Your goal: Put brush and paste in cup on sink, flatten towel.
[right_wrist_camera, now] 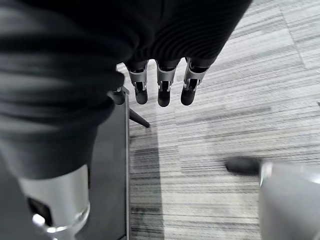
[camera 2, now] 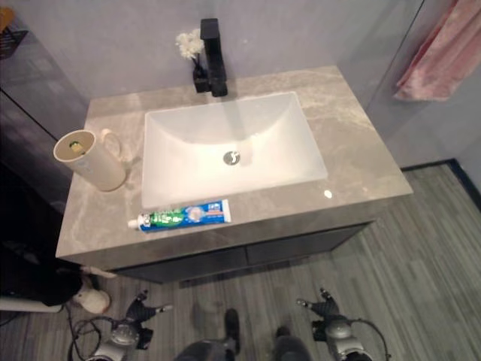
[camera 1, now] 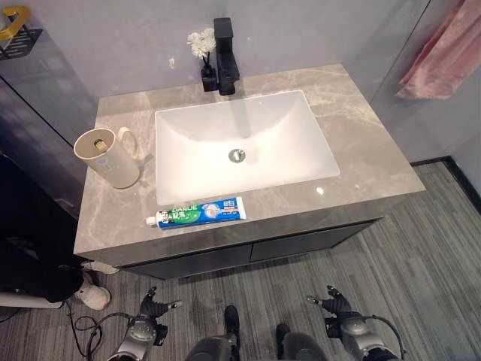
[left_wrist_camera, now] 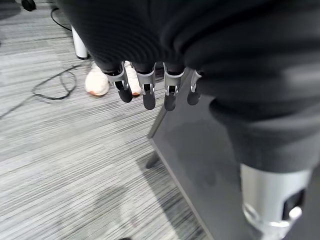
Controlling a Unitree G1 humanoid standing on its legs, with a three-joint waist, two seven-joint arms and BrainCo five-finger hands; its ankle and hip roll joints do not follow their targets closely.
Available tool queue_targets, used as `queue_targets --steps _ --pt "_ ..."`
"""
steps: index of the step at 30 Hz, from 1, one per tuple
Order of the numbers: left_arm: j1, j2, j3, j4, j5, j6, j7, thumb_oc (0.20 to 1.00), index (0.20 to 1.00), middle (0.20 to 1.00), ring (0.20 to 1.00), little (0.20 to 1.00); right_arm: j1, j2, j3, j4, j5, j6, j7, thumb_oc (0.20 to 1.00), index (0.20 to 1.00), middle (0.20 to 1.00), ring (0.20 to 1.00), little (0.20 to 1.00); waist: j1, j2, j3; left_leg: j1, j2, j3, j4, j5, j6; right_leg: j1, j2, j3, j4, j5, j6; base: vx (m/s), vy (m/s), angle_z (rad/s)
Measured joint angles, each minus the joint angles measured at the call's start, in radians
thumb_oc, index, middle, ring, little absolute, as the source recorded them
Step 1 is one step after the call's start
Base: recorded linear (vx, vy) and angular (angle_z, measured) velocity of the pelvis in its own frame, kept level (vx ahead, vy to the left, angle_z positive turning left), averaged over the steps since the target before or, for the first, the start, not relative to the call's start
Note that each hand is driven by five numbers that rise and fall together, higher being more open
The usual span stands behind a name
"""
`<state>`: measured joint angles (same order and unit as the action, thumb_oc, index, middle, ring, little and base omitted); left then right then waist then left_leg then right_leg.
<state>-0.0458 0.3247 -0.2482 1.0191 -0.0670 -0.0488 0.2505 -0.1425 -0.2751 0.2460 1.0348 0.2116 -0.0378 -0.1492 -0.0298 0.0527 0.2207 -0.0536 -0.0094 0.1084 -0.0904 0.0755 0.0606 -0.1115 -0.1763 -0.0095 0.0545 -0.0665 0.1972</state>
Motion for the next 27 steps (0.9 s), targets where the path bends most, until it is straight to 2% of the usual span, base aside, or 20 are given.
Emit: queue_targets --steps 2,3,4,5,8,10,12,15,17,18,20,23,25,26,27 --pt "-0.003 0.008 0.007 0.010 0.001 -0.001 0.004 1.000 1.000 1.000 1.000 1.000 0.007 0.006 0.018 -0.001 -0.002 0.001 0.000 1.000 1.000 1.000 1.000 1.000 -0.006 -0.026 0.003 0.003 0.003 -0.024 0.000 0.004 -0.013 -0.013 -0.018 0.012 -0.067 0.067 0.014 0.03 -0.086 0.49" --pt "0.010 0.030 -0.002 0.001 0.011 -0.002 0.006 1.000 1.000 1.000 1.000 1.000 0.024 0.021 0.027 0.004 -0.018 0.002 0.001 1.000 1.000 1.000 1.000 1.000 -0.003 -0.075 -0.010 0.006 -0.007 -0.054 -0.005 0.006 -0.032 -0.010 -0.018 0.013 -0.083 0.104 0.000 0.05 -0.123 0.73" --pt "0.020 0.039 -0.001 -0.004 0.022 -0.002 0.007 1.000 1.000 1.000 1.000 1.000 0.033 0.026 0.025 0.009 -0.030 0.002 0.001 1.000 1.000 1.000 1.000 1.000 0.003 -0.103 -0.023 0.006 -0.014 -0.069 -0.007 0.006 -0.050 -0.004 -0.015 0.021 -0.096 0.143 -0.032 0.07 -0.160 0.77" --pt "0.033 0.035 -0.002 -0.023 0.039 -0.003 0.008 1.000 1.000 1.000 1.000 1.000 0.038 0.017 0.018 0.011 -0.033 0.002 0.000 1.000 1.000 1.000 1.000 1.000 0.010 -0.101 -0.024 0.009 0.000 -0.080 -0.007 0.004 -0.065 0.012 -0.002 -0.001 -0.116 0.183 -0.046 0.05 -0.115 0.43" --pt "0.098 0.032 -0.003 -0.108 0.051 -0.006 0.008 1.000 1.000 1.000 1.000 1.000 0.042 -0.016 0.008 0.017 -0.036 0.000 0.000 1.000 1.000 1.000 1.000 1.000 0.022 -0.070 -0.037 0.001 0.063 -0.104 -0.006 0.001 -0.098 0.035 0.058 -0.046 -0.149 0.186 -0.070 0.04 -0.074 0.25" --pt "0.142 0.034 -0.004 -0.177 0.084 -0.009 0.009 1.000 1.000 1.000 1.000 1.000 0.047 -0.048 -0.003 0.029 -0.039 0.001 -0.001 1.000 1.000 1.000 1.000 1.000 0.029 -0.047 -0.044 0.000 0.097 -0.128 -0.002 0.007 -0.117 0.051 0.094 -0.087 -0.149 0.175 -0.102 0.06 -0.103 0.38" --pt "0.183 0.057 -0.003 -0.277 0.113 -0.017 0.010 1.000 1.000 1.000 1.000 1.000 0.056 -0.062 -0.023 0.031 -0.039 -0.005 -0.002 1.000 1.000 1.000 1.000 1.000 0.038 -0.034 -0.042 0.005 0.114 -0.136 -0.002 0.012 -0.144 0.062 0.109 -0.106 -0.149 0.169 -0.113 0.03 -0.047 0.24" --pt "0.213 0.089 0.009 -0.377 0.137 -0.039 0.015 1.000 1.000 1.000 1.000 1.000 0.077 -0.086 -0.030 0.039 -0.042 -0.005 -0.001 1.000 1.000 1.000 1.000 1.000 0.045 -0.006 -0.041 0.006 0.116 -0.167 -0.002 0.012 -0.153 0.080 0.110 -0.136 -0.150 0.157 -0.116 0.05 -0.013 0.27" --pt "0.264 0.147 0.012 -0.477 0.159 -0.055 0.015 1.000 1.000 1.000 1.000 1.000 0.085 -0.086 -0.031 0.044 -0.053 -0.006 -0.001 1.000 1.000 1.000 1.000 1.000 0.046 0.003 -0.041 0.012 0.115 -0.174 -0.002 0.011 -0.156 0.090 0.107 -0.139 -0.150 0.153 -0.112 0.03 0.002 0.13" --pt "0.314 0.205 0.038 -0.552 0.187 -0.069 0.016 1.000 1.000 1.000 1.000 1.000 0.097 -0.086 -0.032 0.048 -0.071 -0.007 -0.001 1.000 1.000 1.000 1.000 1.000 0.050 0.011 -0.040 0.021 0.111 -0.176 -0.002 0.005 -0.158 0.101 0.102 -0.140 -0.150 0.149 -0.110 0.01 0.009 0.09" --pt "0.345 0.251 0.088 -0.579 0.205 -0.078 0.021 1.000 1.000 1.000 1.000 1.000 0.104 -0.087 -0.035 0.051 -0.080 -0.006 -0.001 1.000 1.000 1.000 1.000 1.000 0.070 0.031 -0.048 0.021 0.101 -0.178 -0.006 0.000 -0.156 0.103 0.093 -0.141 -0.150 0.147 -0.108 0.01 0.013 0.06" --pt "0.446 0.328 0.165 -0.726 0.211 -0.082 0.024 1.000 1.000 1.000 1.000 1.000 0.100 -0.073 -0.066 0.086 -0.077 -0.007 0.000 1.000 1.000 1.000 1.000 1.000 0.077 0.041 -0.053 0.021 0.092 -0.180 -0.006 -0.006 -0.154 0.106 0.084 -0.142 -0.149 0.146 -0.103 0.02 0.022 0.04" --pt "0.471 0.354 0.171 -0.795 0.227 -0.084 0.023 1.000 1.000 1.000 1.000 1.000 0.101 -0.076 -0.067 0.103 -0.077 -0.005 0.000 1.000 1.000 1.000 1.000 1.000 0.090 0.051 -0.060 0.021 0.084 -0.182 -0.006 -0.006 -0.154 0.107 0.075 -0.145 -0.149 0.144 -0.098 0.04 0.022 0.09" --pt "0.509 0.400 0.173 -0.900 0.242 -0.096 0.017 1.000 1.000 1.000 1.000 1.000 0.110 -0.076 -0.068 0.110 -0.077 -0.005 0.001 1.000 1.000 1.000 1.000 1.000 0.100 0.057 -0.065 0.022 0.077 -0.185 -0.006 -0.007 -0.153 0.112 0.069 -0.155 -0.149 0.142 -0.094 0.03 0.010 0.13" --pt "0.510 0.414 0.181 -0.932 0.244 -0.106 0.016 1.000 1.000 1.000 1.000 1.000 0.112 -0.075 -0.068 0.111 -0.077 -0.004 0.001 1.000 1.000 1.000 1.000 1.000 0.102 0.062 -0.068 0.022 0.075 -0.186 -0.007 -0.006 -0.152 0.113 0.065 -0.159 -0.149 0.141 -0.091 0.04 0.014 0.10"
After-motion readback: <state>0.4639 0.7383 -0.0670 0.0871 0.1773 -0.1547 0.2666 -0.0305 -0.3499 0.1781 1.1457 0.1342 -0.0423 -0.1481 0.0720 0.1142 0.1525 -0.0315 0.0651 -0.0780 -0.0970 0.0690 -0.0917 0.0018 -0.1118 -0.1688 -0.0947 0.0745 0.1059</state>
